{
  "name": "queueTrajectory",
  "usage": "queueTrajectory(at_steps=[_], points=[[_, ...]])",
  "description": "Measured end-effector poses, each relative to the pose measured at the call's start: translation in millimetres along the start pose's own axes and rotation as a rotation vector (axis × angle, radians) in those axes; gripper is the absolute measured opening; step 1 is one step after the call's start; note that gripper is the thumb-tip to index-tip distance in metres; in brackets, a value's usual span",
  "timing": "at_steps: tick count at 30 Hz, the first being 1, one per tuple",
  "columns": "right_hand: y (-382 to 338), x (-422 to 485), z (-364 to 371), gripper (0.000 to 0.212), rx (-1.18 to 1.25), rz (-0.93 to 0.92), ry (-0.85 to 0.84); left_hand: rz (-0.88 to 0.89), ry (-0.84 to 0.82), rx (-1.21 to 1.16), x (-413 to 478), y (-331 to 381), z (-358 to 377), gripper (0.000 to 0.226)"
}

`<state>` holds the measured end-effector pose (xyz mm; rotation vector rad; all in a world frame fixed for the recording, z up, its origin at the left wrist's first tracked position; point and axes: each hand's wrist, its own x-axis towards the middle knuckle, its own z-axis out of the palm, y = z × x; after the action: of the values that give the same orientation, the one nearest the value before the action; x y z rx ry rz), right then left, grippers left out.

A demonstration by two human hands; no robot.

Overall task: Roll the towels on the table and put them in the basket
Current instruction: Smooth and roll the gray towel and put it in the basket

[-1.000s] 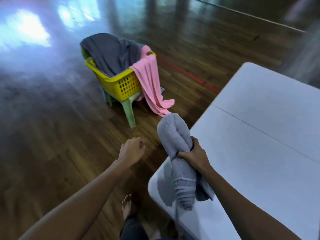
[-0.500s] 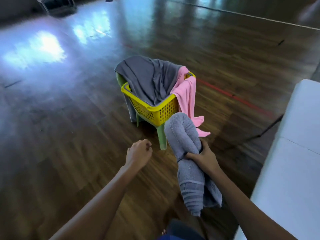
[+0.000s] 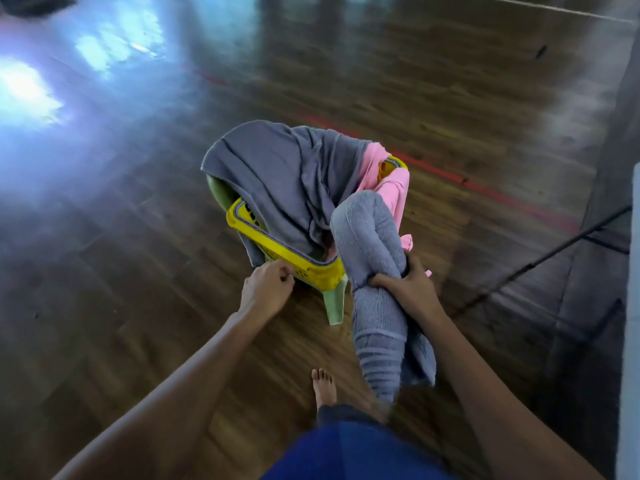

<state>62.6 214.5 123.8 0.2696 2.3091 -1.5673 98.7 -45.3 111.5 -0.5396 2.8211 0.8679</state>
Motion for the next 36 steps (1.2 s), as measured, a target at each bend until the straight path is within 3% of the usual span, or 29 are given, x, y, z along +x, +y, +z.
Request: queueTrajectory(at_steps=[6, 12, 14, 17, 19, 23, 28, 34, 36], points=[[-49, 72, 37, 0.076, 0.015, 0.069, 0.059, 0.034, -0.064, 0.047, 92, -24, -20, 0.019], [-85, 153, 84, 0.074, -0.092, 0.133, 0.010, 0.106, -0.117, 0.140, 188, -50, -22, 0.017], [-94, 185, 102, 0.075, -0.217, 0.119, -0.021, 0.125, -0.129, 0.179, 217, -58, -20, 0.019], [-98, 231, 134, 0.102, -0.548, 0.103, -0.123, 0.171, -0.158, 0.257, 250, -76, -14, 0.021], [-97, 259, 157, 0.105, -0.789, 0.125, -0.229, 0.209, -0.191, 0.313, 271, -92, -6, 0.021], [-86, 288, 192, 0.094, -1.137, 0.081, -0.398, 0.251, -0.221, 0.366, 288, -113, 10, 0.018], [-50, 310, 230, 0.056, -1.373, 0.195, -0.535, 0.270, -0.197, 0.369, 292, -136, 33, 0.020], [-4, 328, 236, 0.047, -1.403, 0.114, -0.479, 0.230, -0.158, 0.396, 292, -134, 44, 0.033], [6, 330, 235, 0.063, -1.371, 0.105, -0.487, 0.229, -0.148, 0.408, 293, -132, 45, 0.031]])
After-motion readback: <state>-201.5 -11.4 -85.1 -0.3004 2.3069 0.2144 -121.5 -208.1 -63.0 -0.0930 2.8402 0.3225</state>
